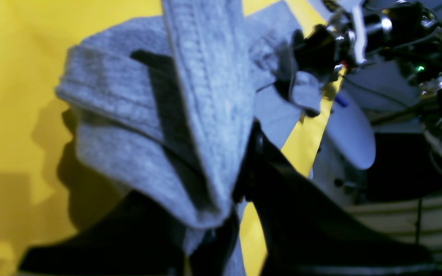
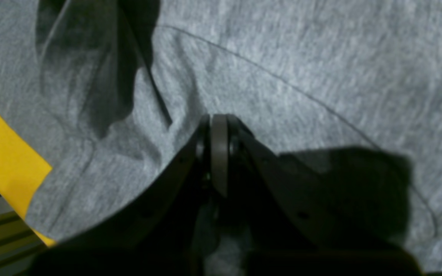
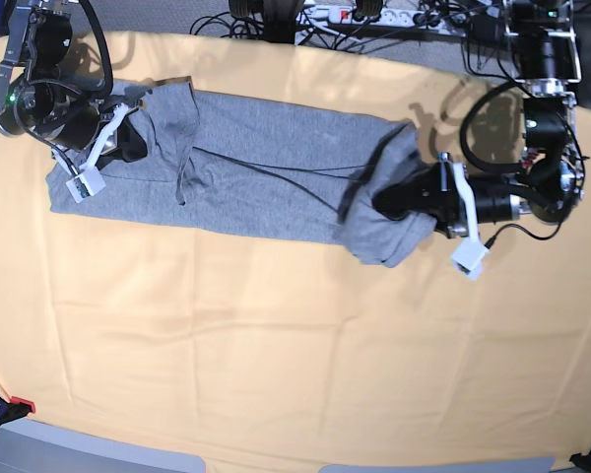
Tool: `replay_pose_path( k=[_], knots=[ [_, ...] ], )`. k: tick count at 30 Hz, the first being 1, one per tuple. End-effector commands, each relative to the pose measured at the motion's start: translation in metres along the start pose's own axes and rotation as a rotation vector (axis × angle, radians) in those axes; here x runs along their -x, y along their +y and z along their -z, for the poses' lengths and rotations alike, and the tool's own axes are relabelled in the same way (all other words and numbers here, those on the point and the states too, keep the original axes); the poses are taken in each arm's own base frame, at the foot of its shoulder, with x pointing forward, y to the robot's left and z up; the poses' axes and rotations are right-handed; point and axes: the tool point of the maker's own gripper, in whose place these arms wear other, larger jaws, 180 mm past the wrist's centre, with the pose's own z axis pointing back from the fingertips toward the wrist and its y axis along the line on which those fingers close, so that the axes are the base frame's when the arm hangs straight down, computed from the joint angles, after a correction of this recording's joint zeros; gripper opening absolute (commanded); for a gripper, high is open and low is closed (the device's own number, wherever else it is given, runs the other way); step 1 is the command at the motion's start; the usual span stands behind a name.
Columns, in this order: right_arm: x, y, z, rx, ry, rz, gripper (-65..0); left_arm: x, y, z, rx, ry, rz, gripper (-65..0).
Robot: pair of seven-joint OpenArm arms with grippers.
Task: Layout the t-shirt on the table in an organized manner, then fold the t-shirt properly
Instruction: 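Fold the held strip end with the left gripper toward the right gripper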
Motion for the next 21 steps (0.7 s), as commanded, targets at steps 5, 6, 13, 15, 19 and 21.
replay_pose_path(
  k=[5,6,13,15,19,21],
  knots=[
    [-0.008,-0.002,-0.004,0.002,-0.024,-0.018,-65.0,-0.022,-0.018,0.020,0.078,-0.098,0.022,-65.0],
    [-0.008,-0.002,-0.004,0.001,-0.024,-0.018,-65.0,-0.022,-0.022,0.026,0.097,-0.103,0.018,-65.0],
    [-0.005,-0.002,-0.004,0.002,-0.009,-0.018,-65.0,-0.009,-0.042,0.068,0.166,-0.051,0.014,-65.0],
    [-0.004,-0.002,-0.004,0.002,-0.004,-0.018,-65.0,-0.003,-0.040,0.076,0.144,-0.021,0.021,-65.0],
    [-0.005,-0.001,-0.004,0.000,-0.006,-0.017,-65.0,-0.002,-0.038,0.087,0.118,-0.016,0.026,-65.0],
    [-0.005,-0.001,-0.004,0.000,-0.006,-0.017,-65.0,-0.005,-0.038,0.091,0.112,-0.032,0.027,-65.0]
  ],
)
